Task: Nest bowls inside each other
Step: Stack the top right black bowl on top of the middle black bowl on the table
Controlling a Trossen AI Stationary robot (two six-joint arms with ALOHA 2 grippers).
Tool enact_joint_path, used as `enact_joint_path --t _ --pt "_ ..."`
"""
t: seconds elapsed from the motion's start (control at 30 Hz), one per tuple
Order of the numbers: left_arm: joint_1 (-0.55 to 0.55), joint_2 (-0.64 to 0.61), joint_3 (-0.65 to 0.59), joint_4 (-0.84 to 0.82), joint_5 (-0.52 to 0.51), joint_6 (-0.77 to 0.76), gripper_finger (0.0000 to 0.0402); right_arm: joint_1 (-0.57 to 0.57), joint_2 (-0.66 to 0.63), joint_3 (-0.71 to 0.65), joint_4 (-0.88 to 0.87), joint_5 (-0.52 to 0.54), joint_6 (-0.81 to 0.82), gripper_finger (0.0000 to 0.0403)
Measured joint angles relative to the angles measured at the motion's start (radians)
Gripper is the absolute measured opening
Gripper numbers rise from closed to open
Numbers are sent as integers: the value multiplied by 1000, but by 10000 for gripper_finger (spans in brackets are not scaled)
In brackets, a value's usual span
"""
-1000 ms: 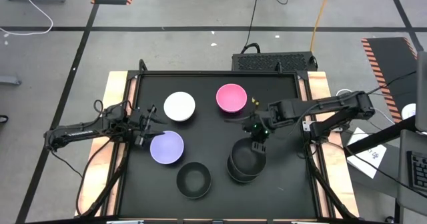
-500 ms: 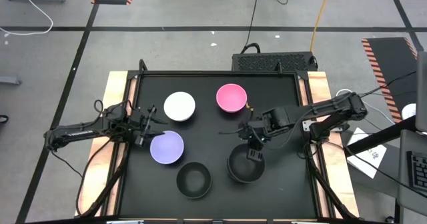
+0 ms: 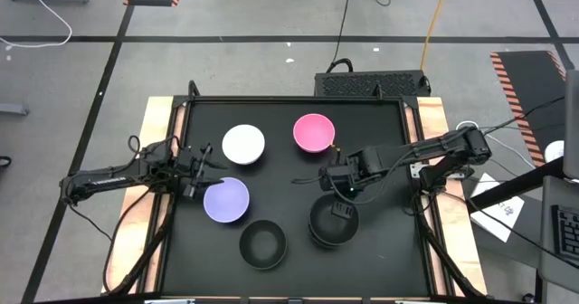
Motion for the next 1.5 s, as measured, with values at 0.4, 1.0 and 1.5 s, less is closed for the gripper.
enact_joint_path --t 0.4,1.0,1.5 --pt "0 0 0 -7 10 7 200 -3 37 -1 40 -49 15 0" --pt "0 0 0 -5 27 12 200 -15 82 -26 35 -46 19 0" --pt "0 0 0 -4 28 19 200 -16 80 -183 183 -50 51 0"
